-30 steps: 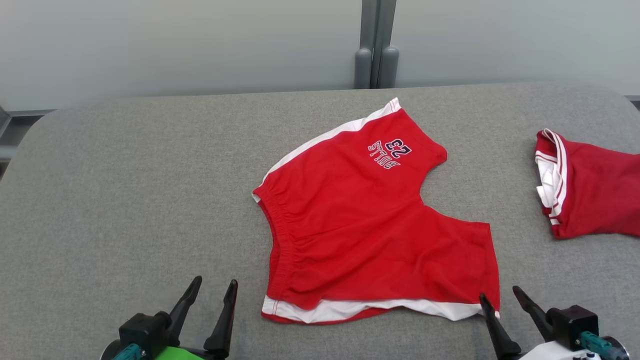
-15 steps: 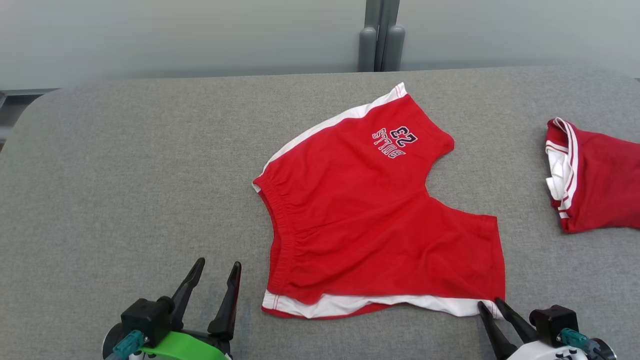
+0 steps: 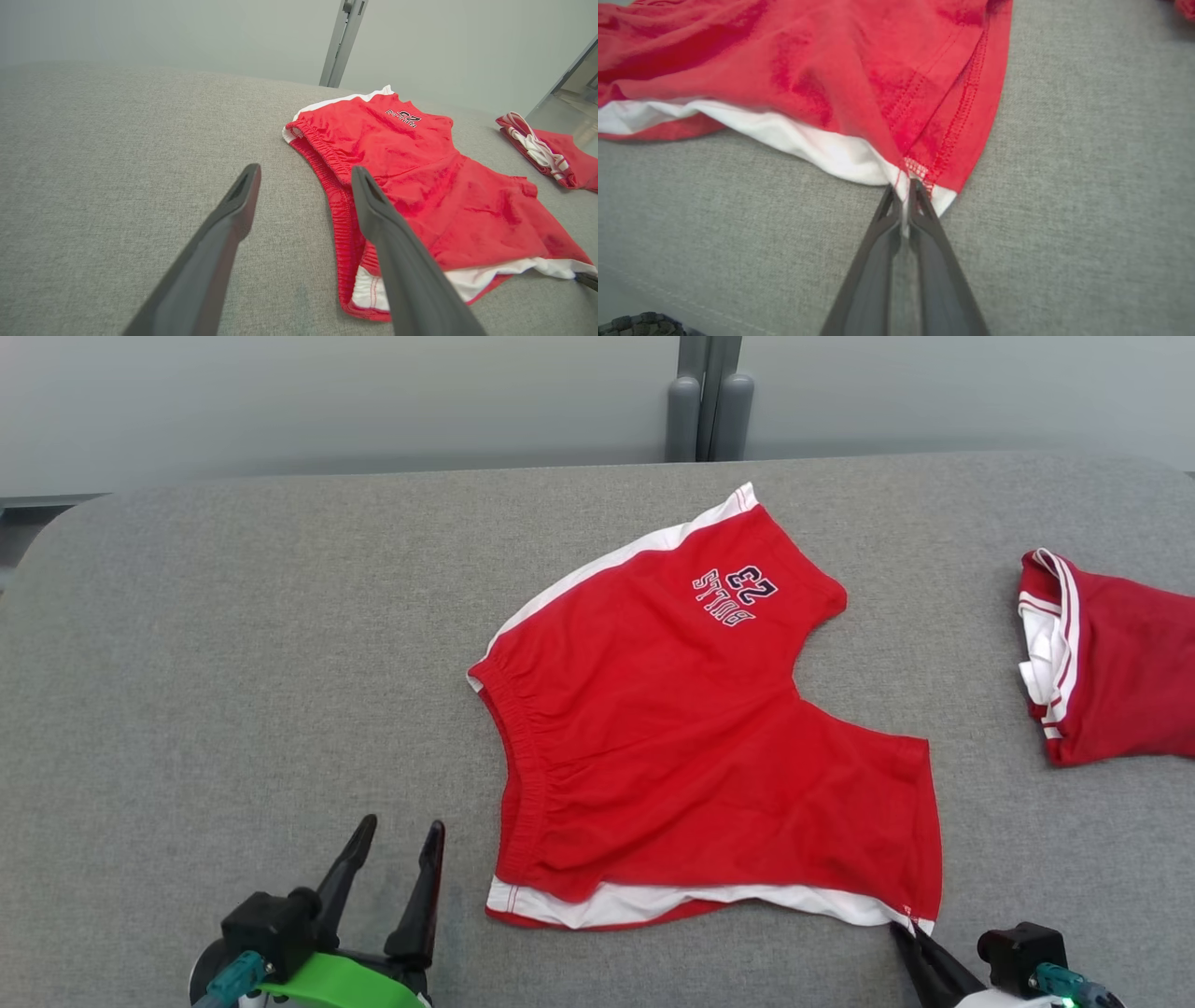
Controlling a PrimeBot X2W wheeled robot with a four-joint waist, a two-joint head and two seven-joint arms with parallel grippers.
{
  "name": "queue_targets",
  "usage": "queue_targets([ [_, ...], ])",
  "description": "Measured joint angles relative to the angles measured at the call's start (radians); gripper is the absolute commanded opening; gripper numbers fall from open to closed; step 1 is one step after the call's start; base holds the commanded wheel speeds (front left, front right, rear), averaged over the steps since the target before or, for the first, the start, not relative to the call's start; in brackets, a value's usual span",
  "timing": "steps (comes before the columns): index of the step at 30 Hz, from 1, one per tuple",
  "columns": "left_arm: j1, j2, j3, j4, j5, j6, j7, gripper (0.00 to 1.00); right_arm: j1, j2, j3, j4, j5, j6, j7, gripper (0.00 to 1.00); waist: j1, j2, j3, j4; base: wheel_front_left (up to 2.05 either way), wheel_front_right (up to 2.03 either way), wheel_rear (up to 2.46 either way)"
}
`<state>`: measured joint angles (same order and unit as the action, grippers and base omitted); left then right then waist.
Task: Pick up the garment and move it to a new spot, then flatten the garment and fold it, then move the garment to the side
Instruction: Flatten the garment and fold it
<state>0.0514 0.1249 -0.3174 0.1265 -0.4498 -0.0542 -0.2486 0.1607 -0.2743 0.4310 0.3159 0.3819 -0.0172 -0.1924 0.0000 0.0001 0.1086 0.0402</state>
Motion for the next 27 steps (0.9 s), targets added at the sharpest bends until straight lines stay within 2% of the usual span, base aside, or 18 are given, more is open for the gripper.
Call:
queue_targets([
  [4,0.009,-0.001,-0.062,0.056,-0.009,-0.038,-0.002,1.0,-0.001,0.02,-0.01,0.003,0.046,0.019,0.001,0.0,0.0,0.0,-0.001,-0.005,0.0,0.0,0.0],
  [12,0.016,0.024,-0.111,0.129,-0.013,-0.052,0.054,1.0,-0.046,-0.008,-0.048,-0.012,0.059,0.029,0.001,0.0,0.0,0.0,0.001,-0.029,0.0,0.0,0.0],
  [13,0.015,0.025,-0.117,0.135,-0.015,-0.056,0.062,0.95,-0.051,-0.01,-0.048,-0.014,0.059,0.03,0.001,0.0,0.0,0.0,0.001,-0.031,0.0,0.0,0.0],
  [14,0.014,0.026,-0.125,0.141,-0.022,-0.057,0.067,0.95,-0.054,-0.011,-0.047,-0.015,0.059,0.035,0.001,0.0,0.0,0.0,0.002,-0.034,0.0,0.0,0.0],
  [15,0.014,0.026,-0.134,0.147,-0.03,-0.059,0.078,0.88,-0.055,-0.011,-0.045,-0.015,0.058,0.035,0.001,0.0,0.0,0.0,0.001,-0.037,0.0,0.0,0.0],
  [18,0.013,0.024,-0.145,0.154,-0.045,-0.061,0.091,0.76,-0.055,-0.014,-0.04,-0.014,0.058,0.042,0.005,0.0,0.0,0.0,0.0,-0.043,0.0,0.0,0.0],
  [19,0.01,0.025,-0.15,0.157,-0.051,-0.061,0.096,0.65,-0.055,-0.015,-0.039,-0.013,0.058,0.043,0.006,0.0,0.0,0.0,-0.001,-0.046,0.0,0.0,0.0],
  [21,0.004,0.025,-0.154,0.16,-0.059,-0.068,0.1,0.55,-0.056,-0.015,-0.035,-0.012,0.057,0.043,0.01,0.0,0.0,0.0,-0.003,-0.052,0.0,0.0,0.0],
  [22,0.002,0.025,-0.154,0.16,-0.066,-0.068,0.1,0.51,-0.056,-0.015,-0.033,-0.012,0.056,0.043,0.01,0.0,0.0,0.0,-0.005,-0.055,0.0,0.0,0.0],
  [26,-0.001,0.023,-0.163,0.167,-0.083,-0.068,0.1,0.54,-0.056,-0.014,-0.032,-0.01,0.056,0.044,0.013,0.0,0.0,0.0,-0.011,-0.061,0.0,0.0,0.0],
  [27,-0.002,0.023,-0.166,0.169,-0.088,-0.068,0.1,0.5,-0.056,-0.014,-0.032,-0.009,0.056,0.045,0.015,0.0,0.0,0.0,-0.012,-0.062,0.0,0.0,0.0],
])
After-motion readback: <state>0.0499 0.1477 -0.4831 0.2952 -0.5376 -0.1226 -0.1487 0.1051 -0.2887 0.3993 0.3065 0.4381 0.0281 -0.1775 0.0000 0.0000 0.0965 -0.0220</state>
